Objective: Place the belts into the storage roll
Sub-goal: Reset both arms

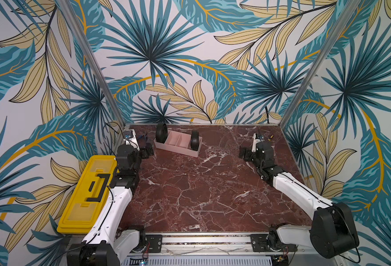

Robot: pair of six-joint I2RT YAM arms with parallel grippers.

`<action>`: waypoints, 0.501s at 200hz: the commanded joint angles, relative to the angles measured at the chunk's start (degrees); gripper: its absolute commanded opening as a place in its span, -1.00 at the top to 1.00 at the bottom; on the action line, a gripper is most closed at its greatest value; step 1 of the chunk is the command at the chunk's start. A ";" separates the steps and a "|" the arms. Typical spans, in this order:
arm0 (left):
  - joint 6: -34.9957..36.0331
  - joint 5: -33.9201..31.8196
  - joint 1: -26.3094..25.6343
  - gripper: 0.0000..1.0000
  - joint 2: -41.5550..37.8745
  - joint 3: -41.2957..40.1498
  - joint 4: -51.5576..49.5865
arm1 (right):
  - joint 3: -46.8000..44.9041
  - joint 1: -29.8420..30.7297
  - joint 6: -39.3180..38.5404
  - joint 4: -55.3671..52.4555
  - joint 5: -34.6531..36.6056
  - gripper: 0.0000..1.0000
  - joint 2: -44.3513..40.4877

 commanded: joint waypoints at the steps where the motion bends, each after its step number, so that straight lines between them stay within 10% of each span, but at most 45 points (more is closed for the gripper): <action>1: -2.38 -0.21 0.57 -0.99 4.28 -8.83 11.30 | -7.59 -2.07 -6.05 9.89 13.27 -0.99 -4.64; 100: 7.56 -3.40 -2.10 -0.99 28.76 -15.42 48.04 | -24.35 -9.28 -7.09 42.59 3.66 -0.99 6.93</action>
